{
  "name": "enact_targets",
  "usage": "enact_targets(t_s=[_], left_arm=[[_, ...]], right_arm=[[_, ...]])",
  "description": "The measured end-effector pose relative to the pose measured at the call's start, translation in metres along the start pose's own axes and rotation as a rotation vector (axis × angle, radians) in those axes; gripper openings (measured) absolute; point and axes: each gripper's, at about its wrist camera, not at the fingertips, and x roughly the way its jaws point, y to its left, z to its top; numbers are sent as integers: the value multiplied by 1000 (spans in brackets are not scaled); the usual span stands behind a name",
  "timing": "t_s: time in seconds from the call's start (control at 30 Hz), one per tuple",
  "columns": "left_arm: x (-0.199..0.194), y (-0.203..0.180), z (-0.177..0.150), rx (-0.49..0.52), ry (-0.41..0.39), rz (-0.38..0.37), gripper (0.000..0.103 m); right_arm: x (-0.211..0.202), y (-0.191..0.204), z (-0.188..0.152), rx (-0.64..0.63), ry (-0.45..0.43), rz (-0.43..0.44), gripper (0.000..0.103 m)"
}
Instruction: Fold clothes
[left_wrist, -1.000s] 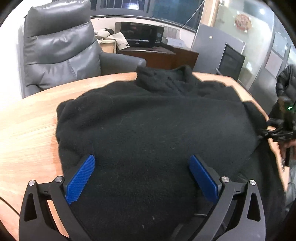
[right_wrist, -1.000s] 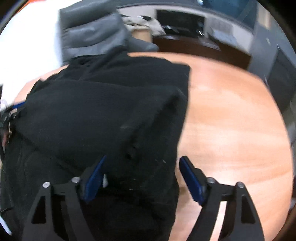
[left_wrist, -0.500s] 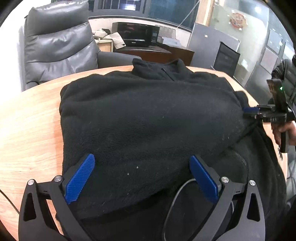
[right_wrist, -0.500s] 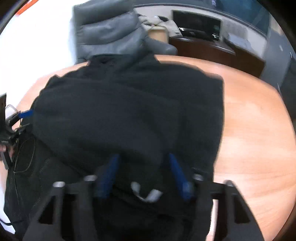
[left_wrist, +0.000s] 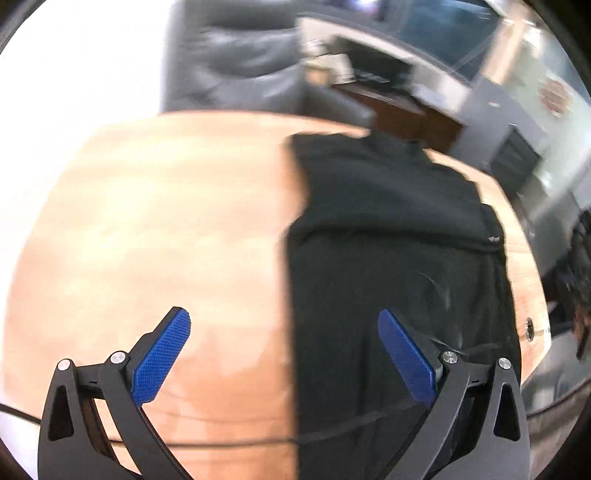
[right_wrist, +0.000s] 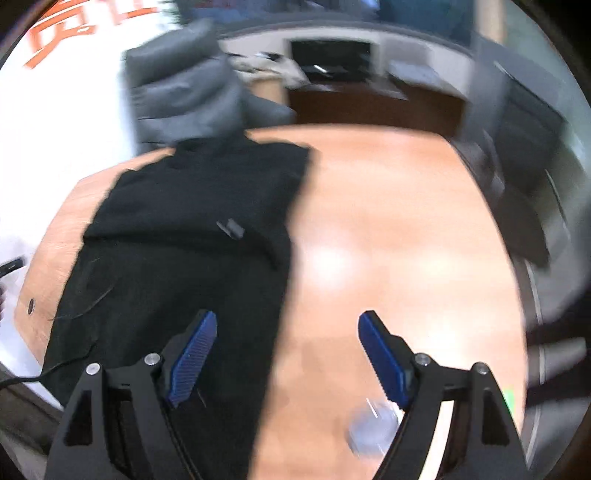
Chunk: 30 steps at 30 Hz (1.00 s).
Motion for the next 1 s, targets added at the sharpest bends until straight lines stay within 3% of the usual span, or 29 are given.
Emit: enact_targets(t_s=[0.13, 0.23, 0.3, 0.43, 0.5, 0.63, 0.83, 1.0], left_arm=[[-33, 28, -41, -22, 79, 109, 103], [-29, 36, -66, -51, 157, 60, 103], [-8, 27, -78, -46, 211, -17, 103], [41, 1, -97, -59, 316, -215, 98], [57, -10, -104, -49, 350, -292, 98], [74, -15, -119, -29, 422, -359, 98], [81, -15, -140, -10, 479, -400, 98], [73, -17, -153, -16, 443, -434, 100]], right_arm=[[-21, -34, -49, -56, 74, -67, 83], [-27, -59, -80, -31, 124, -21, 83], [-22, -60, -95, -27, 129, 38, 83], [6, -29, -113, -51, 158, 237, 81], [12, -13, -121, -39, 168, 292, 79], [21, -2, -141, -12, 203, 342, 79], [32, 5, -171, 22, 266, 392, 77], [41, 12, -196, 50, 319, 434, 74]])
